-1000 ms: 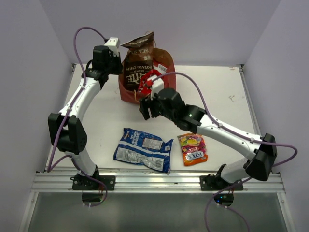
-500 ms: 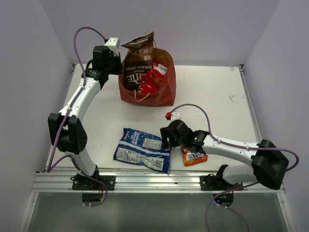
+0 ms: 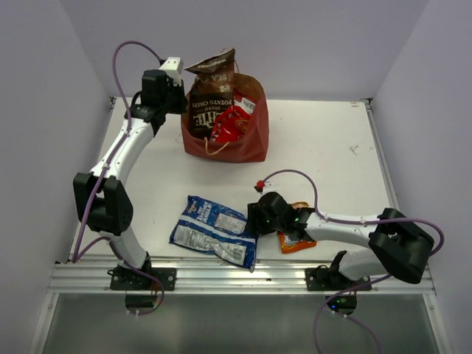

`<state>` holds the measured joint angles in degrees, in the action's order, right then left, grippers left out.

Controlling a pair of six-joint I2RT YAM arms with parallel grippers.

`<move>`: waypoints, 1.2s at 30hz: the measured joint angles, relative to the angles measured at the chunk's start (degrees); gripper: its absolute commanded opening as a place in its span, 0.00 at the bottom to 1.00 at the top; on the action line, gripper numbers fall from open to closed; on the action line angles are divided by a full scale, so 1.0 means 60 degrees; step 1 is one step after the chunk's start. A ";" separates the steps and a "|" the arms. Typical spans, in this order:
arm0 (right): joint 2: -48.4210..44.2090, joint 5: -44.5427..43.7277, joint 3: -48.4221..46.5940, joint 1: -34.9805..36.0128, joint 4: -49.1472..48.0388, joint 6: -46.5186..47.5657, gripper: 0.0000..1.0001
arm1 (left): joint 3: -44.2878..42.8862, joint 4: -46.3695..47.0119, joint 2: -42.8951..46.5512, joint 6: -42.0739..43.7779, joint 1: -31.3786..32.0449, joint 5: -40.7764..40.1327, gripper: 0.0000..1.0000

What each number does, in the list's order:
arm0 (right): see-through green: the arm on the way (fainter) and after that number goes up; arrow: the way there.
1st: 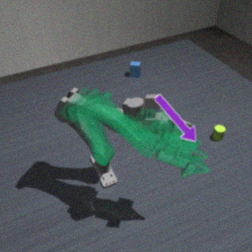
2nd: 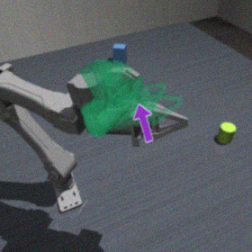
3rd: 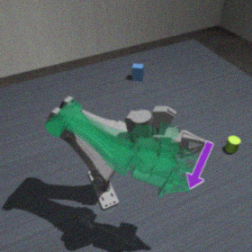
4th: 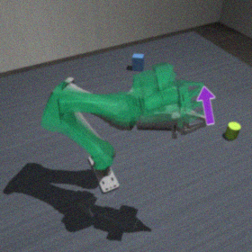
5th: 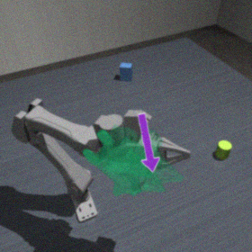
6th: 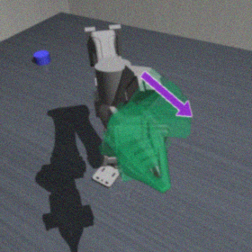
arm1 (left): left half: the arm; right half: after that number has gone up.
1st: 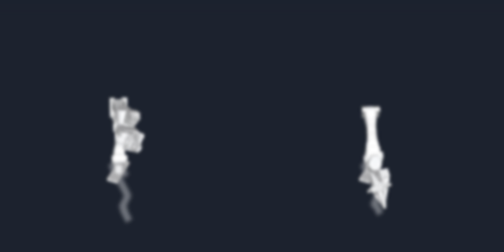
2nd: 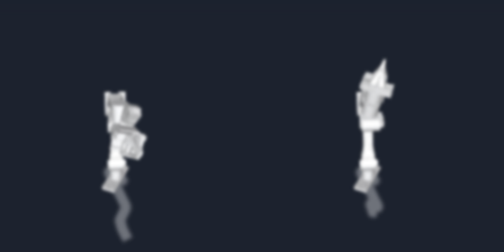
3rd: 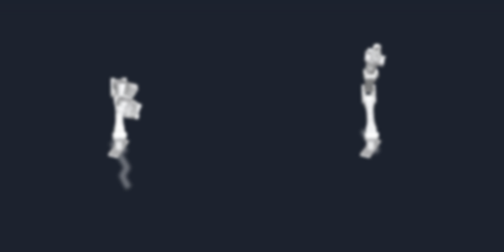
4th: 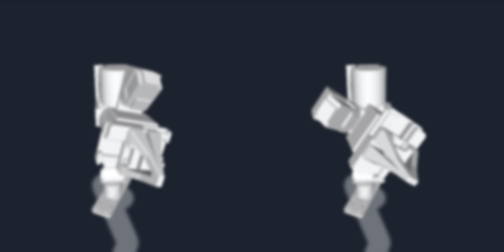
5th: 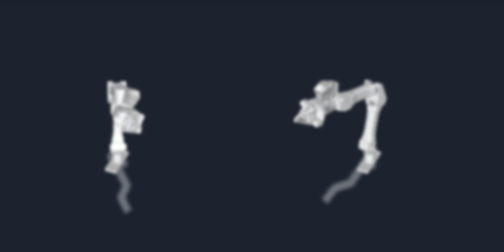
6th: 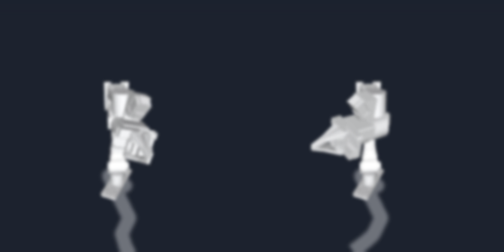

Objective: Place the snacks into the paper bag

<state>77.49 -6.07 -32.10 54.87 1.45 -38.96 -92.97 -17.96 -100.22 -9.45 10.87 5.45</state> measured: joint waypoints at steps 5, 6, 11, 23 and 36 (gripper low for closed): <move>-0.0189 0.0262 0.0364 0.0044 -0.0131 -0.0317 0.23 | 0.0000 0.0000 0.0000 0.0000 0.0000 0.0000 0.00; -0.0244 0.0291 0.0408 0.0044 -0.0120 -0.0382 0.15 | 0.0000 0.0004 0.0000 0.0000 0.0000 0.0000 0.00; -0.0882 0.0091 0.0277 0.0084 0.0725 -0.0412 0.00 | 0.0000 0.0004 0.0000 0.0000 0.0000 0.0004 0.00; -0.1031 -0.3971 -1.0018 0.0120 0.6859 0.2845 0.00 | 0.0000 0.0004 0.0000 0.0000 0.0000 0.0007 0.00; 0.3730 -0.6036 -1.7584 0.0055 0.6827 0.7504 0.00 | 0.0000 0.0004 0.0000 -0.0004 -0.0004 0.0022 0.00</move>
<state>99.88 -42.28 -137.60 55.20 42.41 6.07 -92.97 -17.93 -100.22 -9.47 10.85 5.58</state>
